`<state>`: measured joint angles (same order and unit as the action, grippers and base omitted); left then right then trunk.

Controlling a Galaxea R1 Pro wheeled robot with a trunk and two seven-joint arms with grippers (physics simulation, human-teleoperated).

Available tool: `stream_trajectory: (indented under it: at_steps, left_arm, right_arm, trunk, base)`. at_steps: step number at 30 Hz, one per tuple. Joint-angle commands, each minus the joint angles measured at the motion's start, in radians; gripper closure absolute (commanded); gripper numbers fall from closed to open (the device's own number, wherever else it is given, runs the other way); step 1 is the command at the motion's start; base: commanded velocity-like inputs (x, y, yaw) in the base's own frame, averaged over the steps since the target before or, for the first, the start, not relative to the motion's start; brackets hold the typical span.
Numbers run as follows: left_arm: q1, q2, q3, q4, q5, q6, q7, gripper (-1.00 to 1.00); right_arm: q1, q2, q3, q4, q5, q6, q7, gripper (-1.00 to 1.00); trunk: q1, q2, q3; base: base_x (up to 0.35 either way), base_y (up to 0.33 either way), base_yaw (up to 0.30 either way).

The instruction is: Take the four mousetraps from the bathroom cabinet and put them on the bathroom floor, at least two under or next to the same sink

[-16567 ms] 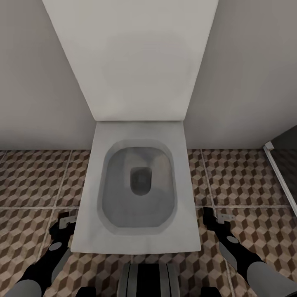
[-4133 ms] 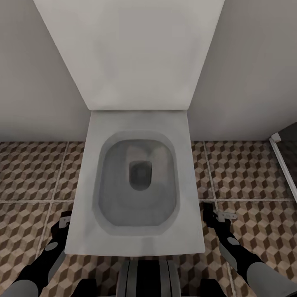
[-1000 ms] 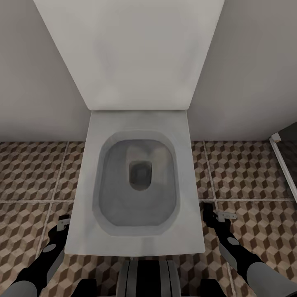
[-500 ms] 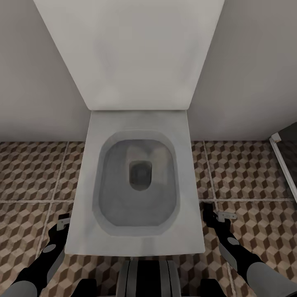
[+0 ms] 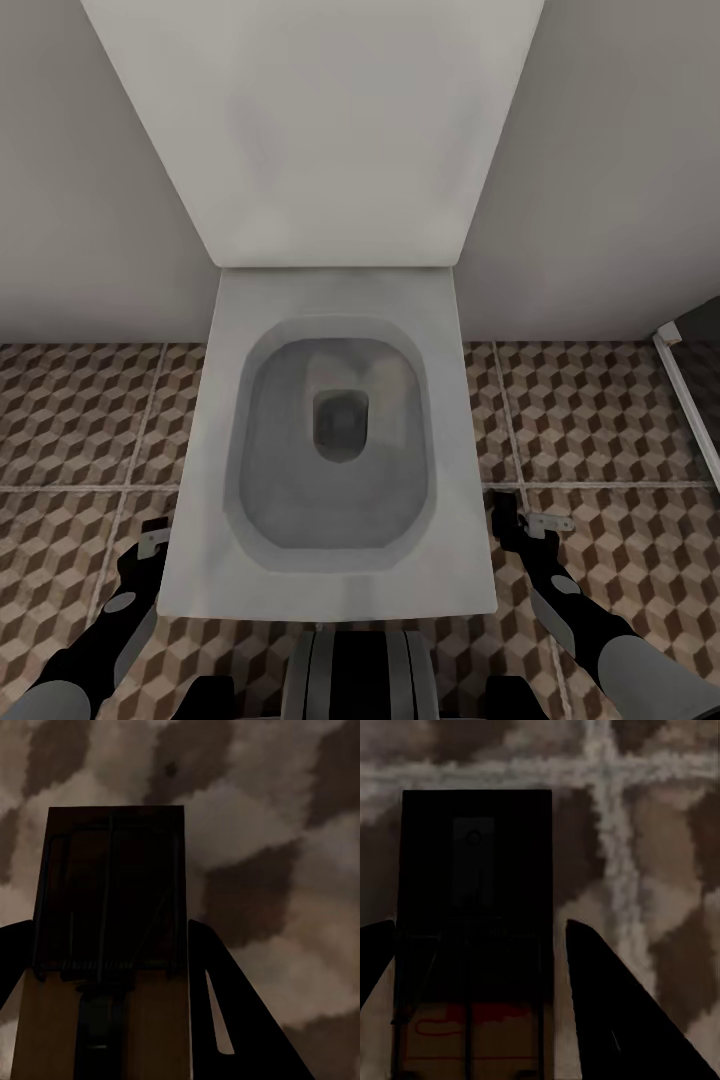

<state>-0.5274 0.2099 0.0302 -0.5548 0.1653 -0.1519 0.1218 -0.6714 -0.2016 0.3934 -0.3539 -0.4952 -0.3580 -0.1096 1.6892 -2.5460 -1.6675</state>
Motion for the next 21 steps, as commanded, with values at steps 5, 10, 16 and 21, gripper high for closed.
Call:
stream_trajectory:
  at_steps: [5, 10, 16, 21]
  left_arm:
    - [0.000, 0.000, -0.003, 0.000, 0.006, -0.003, 0.004, 1.00]
    - [0.000, 0.000, -0.003, 0.000, 0.006, -0.003, 0.004, 1.00]
    - [0.000, 0.000, -0.003, 0.000, 0.006, -0.003, 0.004, 1.00]
    - [0.000, -0.001, -0.003, 0.000, 0.006, -0.003, 0.004, 1.00]
  right_arm:
    - [0.000, -0.001, 0.009, 0.000, -0.005, -0.003, -0.007, -1.00]
    - [0.000, -0.001, 0.009, 0.000, -0.005, -0.003, -0.007, -1.00]
    - [0.000, -0.001, 0.009, 0.000, -0.005, -0.003, -0.007, -1.00]
    - [0.000, -0.001, 0.009, 0.000, -0.005, -0.003, -0.007, -1.00]
  trunk:
    - [0.000, 0.000, 0.000]
    - [0.000, 0.000, 0.000]
    - [0.000, 0.000, 0.000]
    - [0.000, 0.000, 0.000]
  base:
    - [0.000, 0.000, 0.000]
    - [0.000, 0.000, 0.000]
    - [0.000, 0.000, 0.000]
    - [0.000, 0.000, 0.000]
